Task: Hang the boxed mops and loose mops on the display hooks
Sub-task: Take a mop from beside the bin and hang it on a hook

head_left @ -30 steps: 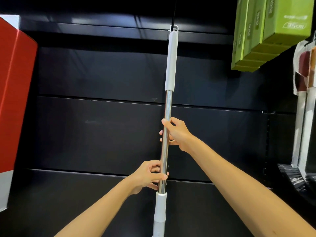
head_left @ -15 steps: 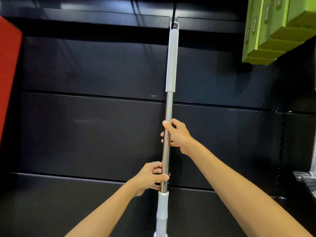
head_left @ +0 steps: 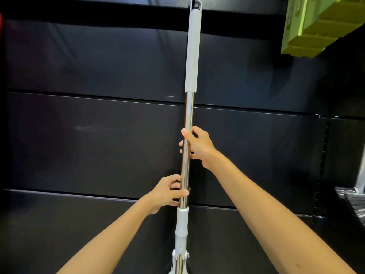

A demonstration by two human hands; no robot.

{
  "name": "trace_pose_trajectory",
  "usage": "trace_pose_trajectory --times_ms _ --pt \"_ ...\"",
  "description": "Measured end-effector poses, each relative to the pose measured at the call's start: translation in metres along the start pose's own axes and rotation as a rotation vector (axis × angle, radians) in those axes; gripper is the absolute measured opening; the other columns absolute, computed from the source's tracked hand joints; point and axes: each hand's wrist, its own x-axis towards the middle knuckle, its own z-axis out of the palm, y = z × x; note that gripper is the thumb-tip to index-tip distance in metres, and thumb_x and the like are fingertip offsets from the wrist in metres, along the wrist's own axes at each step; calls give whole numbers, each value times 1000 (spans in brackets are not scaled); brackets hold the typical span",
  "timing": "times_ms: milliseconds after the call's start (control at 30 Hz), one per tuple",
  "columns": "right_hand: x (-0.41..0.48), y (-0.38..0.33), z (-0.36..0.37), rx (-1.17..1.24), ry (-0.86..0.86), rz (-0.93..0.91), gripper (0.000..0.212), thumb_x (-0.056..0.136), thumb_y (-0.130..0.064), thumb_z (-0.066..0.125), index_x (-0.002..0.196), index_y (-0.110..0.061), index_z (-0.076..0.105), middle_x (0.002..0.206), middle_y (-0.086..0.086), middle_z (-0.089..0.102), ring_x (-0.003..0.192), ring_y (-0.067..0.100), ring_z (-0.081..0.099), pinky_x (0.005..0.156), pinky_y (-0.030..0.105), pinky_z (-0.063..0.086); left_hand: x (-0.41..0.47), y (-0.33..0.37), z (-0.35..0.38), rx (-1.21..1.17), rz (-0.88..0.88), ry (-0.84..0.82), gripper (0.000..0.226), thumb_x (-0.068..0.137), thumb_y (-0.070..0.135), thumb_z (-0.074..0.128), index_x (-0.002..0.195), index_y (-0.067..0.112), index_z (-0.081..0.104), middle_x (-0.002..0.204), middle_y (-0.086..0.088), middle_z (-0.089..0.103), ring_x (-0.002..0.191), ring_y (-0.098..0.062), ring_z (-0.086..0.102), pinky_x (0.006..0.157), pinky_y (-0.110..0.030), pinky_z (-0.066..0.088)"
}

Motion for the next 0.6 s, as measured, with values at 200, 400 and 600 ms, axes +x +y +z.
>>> trace_pose_trajectory --times_ms 200,400,600 --pt "-12 -3 3 -36 69 31 29 96 -36 52 117 -18 56 110 7 63 93 17 61 88 38 54 -9 8 11 129 -36 122 48 88 16 65 132 16 46 109 0 62 99 -13 61 77 -23 52" --pt "-83 33 -26 -268 86 120 60 97 -39 49 149 -23 23 151 7 37 135 27 39 108 42 35 -53 11 14 606 -14 295 70 82 43 68 141 22 35 144 -3 45 129 -23 46 102 -40 41" --pt "-180 87 -51 -633 82 134 70 94 -45 50 151 -19 20 154 6 34 140 31 33 111 53 32 -135 -5 39 942 25 314 70 84 59 54 142 25 35 154 -2 29 139 -27 32 110 -57 30"
